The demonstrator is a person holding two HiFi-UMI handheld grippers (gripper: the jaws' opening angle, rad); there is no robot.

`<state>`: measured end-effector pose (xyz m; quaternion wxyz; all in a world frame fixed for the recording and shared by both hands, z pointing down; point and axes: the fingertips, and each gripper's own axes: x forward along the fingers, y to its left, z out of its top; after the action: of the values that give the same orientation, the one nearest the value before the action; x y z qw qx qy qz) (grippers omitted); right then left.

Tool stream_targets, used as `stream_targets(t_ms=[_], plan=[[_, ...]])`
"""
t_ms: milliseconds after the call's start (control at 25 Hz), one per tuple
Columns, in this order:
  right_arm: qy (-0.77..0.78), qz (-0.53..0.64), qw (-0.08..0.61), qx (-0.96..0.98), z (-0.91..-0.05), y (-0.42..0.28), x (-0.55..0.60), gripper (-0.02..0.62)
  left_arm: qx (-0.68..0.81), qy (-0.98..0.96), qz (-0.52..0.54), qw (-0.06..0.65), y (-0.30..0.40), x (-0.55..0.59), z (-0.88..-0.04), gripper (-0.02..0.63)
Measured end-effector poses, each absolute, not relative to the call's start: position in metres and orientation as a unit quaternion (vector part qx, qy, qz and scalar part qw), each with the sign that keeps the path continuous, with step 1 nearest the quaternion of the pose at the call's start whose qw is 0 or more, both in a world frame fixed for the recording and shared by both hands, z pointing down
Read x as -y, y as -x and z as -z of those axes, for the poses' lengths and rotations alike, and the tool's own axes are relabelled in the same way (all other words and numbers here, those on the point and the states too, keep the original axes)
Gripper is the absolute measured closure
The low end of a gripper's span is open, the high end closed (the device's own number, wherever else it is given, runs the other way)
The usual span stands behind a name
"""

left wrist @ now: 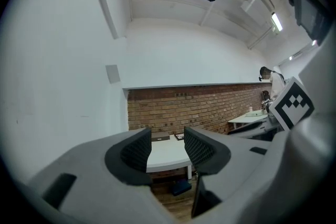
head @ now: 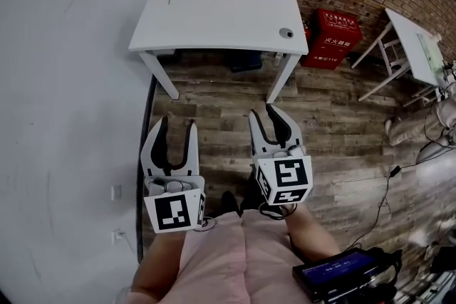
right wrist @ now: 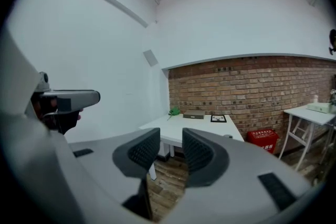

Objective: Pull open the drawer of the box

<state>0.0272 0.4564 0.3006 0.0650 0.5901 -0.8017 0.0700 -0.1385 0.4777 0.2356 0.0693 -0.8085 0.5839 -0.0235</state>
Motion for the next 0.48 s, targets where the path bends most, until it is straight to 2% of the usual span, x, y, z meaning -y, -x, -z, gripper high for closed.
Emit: stream_targets(t_ms=[480], plan=[[-0.580,-0.074,0.068,0.808,-0.315,-0.037,-0.383,0.466,-0.587,0.806,0.046,0.071,0.122,-0.405,-0.255,0.442]])
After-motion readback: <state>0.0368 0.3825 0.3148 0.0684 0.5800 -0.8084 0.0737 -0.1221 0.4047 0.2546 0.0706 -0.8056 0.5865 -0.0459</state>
